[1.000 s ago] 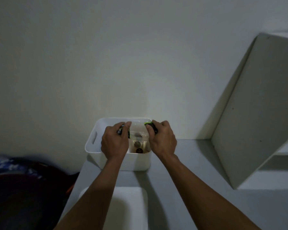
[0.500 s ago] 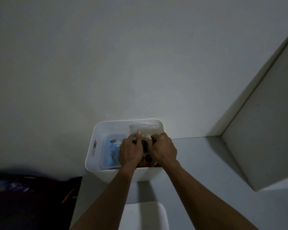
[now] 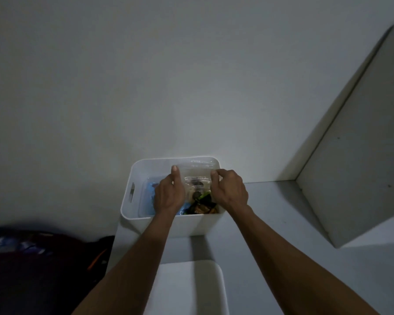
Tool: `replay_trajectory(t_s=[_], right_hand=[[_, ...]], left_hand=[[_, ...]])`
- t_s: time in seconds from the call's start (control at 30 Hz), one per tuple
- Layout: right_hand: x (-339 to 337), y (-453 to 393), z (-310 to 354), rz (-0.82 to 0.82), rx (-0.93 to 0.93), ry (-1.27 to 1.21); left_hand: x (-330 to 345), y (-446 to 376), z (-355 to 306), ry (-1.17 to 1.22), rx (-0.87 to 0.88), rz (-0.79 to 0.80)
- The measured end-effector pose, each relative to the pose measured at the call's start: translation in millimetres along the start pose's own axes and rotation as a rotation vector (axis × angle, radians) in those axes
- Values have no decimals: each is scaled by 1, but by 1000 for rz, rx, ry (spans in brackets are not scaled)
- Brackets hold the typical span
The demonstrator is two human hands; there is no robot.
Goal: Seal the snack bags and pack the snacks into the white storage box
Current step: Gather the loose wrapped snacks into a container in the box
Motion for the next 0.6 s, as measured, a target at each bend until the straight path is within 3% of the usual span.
replay_trajectory(t_s=[0.33, 0.6], right_hand=[[-50, 81, -20, 22, -70, -86], [-10, 184, -94, 139, 14, -126]], left_hand=[[-49, 113, -9, 85, 178, -132], [-80, 196, 104, 55, 207, -197]])
Point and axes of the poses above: each hand's wrist, its own y-axis away from the middle knuckle, its own x-axis out of the palm, z = x × y, the point moved 10 cm from there along -y, towards the middle knuckle, and after that the axes turned 3 degrees about -z, right-handed, at the moved point
